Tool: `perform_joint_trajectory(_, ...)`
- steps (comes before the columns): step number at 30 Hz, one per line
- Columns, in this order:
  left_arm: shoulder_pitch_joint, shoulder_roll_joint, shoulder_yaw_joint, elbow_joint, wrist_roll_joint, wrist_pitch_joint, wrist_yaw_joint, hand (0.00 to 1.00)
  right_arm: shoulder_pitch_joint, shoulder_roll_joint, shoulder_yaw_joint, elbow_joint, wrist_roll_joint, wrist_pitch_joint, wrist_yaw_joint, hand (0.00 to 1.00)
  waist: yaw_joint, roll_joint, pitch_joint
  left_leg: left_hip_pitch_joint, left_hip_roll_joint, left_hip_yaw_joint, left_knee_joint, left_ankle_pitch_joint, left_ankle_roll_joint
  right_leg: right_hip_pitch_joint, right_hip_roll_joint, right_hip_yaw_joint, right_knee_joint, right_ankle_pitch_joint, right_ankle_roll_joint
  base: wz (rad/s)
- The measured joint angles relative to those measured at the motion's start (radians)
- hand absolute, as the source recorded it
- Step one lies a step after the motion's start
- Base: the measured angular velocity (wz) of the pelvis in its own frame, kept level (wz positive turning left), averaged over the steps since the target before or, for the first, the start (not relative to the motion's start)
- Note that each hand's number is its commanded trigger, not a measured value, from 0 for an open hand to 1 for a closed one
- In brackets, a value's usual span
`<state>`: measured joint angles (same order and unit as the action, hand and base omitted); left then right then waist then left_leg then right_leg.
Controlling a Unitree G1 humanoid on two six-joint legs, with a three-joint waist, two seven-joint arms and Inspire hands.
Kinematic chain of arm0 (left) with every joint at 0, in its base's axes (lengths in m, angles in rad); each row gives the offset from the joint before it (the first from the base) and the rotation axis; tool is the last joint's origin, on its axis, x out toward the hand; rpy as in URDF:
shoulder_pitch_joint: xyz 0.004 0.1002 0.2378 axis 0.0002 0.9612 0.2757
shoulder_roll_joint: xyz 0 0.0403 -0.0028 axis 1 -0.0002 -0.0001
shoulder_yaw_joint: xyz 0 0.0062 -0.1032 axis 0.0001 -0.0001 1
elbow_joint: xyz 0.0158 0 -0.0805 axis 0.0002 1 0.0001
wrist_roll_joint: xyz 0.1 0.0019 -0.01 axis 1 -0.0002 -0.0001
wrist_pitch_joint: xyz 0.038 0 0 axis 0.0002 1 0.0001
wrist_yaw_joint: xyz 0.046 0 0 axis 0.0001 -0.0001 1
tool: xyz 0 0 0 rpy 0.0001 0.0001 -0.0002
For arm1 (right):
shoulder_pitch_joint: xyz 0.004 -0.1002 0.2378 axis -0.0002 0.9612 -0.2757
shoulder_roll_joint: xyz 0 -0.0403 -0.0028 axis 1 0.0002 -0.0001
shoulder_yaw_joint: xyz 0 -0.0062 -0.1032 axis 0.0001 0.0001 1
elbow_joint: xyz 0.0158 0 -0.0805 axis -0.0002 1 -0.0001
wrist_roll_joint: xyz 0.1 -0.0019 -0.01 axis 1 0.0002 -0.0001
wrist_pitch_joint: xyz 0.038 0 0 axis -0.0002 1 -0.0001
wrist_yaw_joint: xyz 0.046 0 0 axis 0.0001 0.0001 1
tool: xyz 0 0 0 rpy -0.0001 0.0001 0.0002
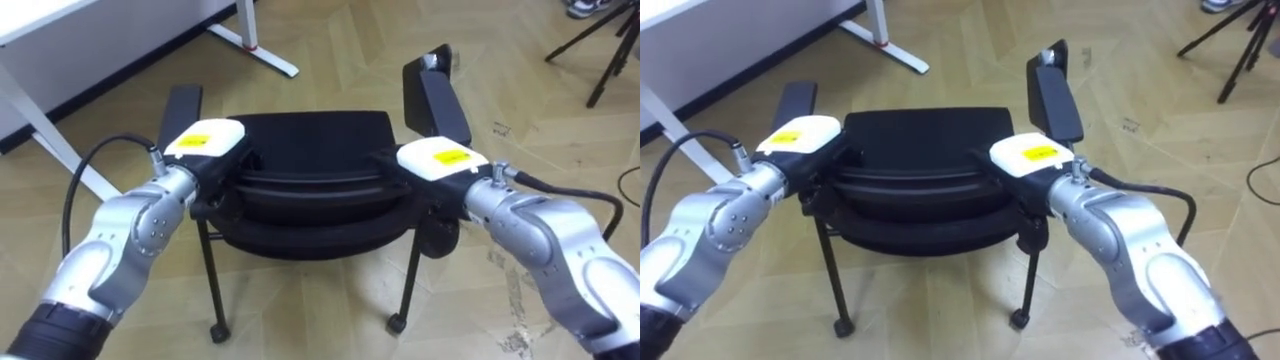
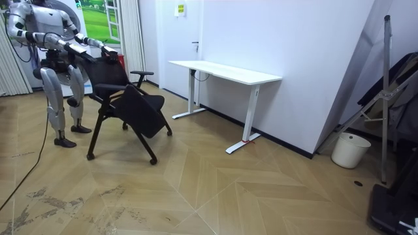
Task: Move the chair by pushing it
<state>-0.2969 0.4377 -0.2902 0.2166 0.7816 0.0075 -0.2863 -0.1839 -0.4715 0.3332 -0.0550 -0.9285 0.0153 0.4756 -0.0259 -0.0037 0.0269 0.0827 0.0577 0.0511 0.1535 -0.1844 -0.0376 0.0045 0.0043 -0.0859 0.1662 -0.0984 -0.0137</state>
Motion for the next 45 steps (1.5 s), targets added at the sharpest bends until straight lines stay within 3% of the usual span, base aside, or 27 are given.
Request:
perform_joint_trajectory(11, 0.017, -0.030, -0.029, 0.000, 0.016, 0.042, 0.022, 1.00, 0.020, 0.074, 0.001, 0.154, -0.016, -0.008, -0.252, 0.00, -0.008, 0.020, -0.0045, -0.002, -0.001, 0.000, -0.001, -0.003, 0.005, 0.005, 0.000, -0.006, 0.000, -0.001, 0.001, 0.01)
perform_joint_trajectory(18, 0.023, -0.065, -0.033, 0.021, 0.016, 0.049, 0.037, 1.00, -0.002, 0.091, 0.014, 0.301, -0.014, -0.049, -0.422, 0.00, -0.020, 0.022, -0.0086, 0.002, -0.001, -0.011, 0.009, -0.004, 0.006, 0.019, -0.001, -0.017, 0.000, -0.002, 0.000, 0.06)
perform_joint_trajectory(19, 0.025, -0.068, -0.033, 0.021, 0.015, 0.049, 0.037, 1.00, -0.006, 0.093, 0.019, 0.318, -0.014, -0.049, -0.442, 0.07, -0.021, 0.022, -0.0088, 0.002, -0.001, -0.012, 0.012, -0.004, 0.006, 0.020, -0.001, -0.017, 0.000, -0.002, 0.000, 0.00)
perform_joint_trajectory(20, 0.025, -0.070, -0.033, 0.021, 0.015, 0.049, 0.037, 1.00, -0.006, 0.093, 0.019, 0.322, -0.014, -0.049, -0.448, 0.40, -0.021, 0.022, -0.0088, 0.002, -0.001, -0.012, 0.012, -0.004, 0.006, 0.020, -0.001, -0.017, 0.000, -0.002, -0.001, 0.00)
perform_joint_trajectory(21, 0.026, -0.074, -0.033, 0.021, 0.015, 0.049, 0.037, 1.00, -0.008, 0.096, 0.019, 0.333, -0.014, -0.049, -0.461, 0.56, -0.021, 0.022, -0.0089, 0.002, -0.001, -0.012, 0.013, -0.004, 0.006, 0.021, -0.001, -0.018, 0.000, -0.002, -0.001, 0.00)
perform_joint_trajectory(23, 0.026, -0.075, -0.033, 0.023, 0.015, 0.049, 0.037, 1.00, -0.013, 0.107, 0.019, 0.354, -0.014, -0.049, -0.482, 1.00, -0.021, 0.020, -0.0099, 0.001, -0.001, -0.012, 0.015, -0.004, 0.006, 0.021, -0.001, -0.018, 0.000, -0.002, -0.001, 0.00)
perform_joint_trajectory(34, 0.026, -0.075, -0.039, 0.017, 0.013, 0.019, 0.020, 1.00, -0.113, 0.109, 0.037, 0.472, -0.016, -0.039, -0.504, 1.00, -0.010, 0.013, -0.0187, 0.000, -0.002, -0.014, 0.018, -0.004, 0.006, 0.031, -0.003, -0.030, -0.016, -0.004, -0.001, 0.03)
perform_joint_trajectory(38, 0.024, -0.069, -0.039, 0.017, 0.014, 0.008, 0.021, 1.00, -0.106, 0.089, 0.058, 0.475, -0.044, -0.056, -0.517, 1.00, 0.003, 0.011, -0.0205, 0.000, -0.001, -0.014, 0.017, -0.004, 0.006, 0.032, -0.004, -0.035, -0.017, -0.007, -0.001, 0.04)
perform_joint_trajectory(45, 0.022, -0.061, -0.039, 0.017, 0.014, 0.005, 0.021, 1.00, -0.106, 0.088, 0.070, 0.481, -0.044, -0.059, -0.539, 1.00, 0.004, 0.009, -0.0196, 0.000, -0.002, -0.014, 0.012, -0.004, 0.006, 0.036, -0.005, -0.040, -0.021, -0.008, -0.001, 0.01)
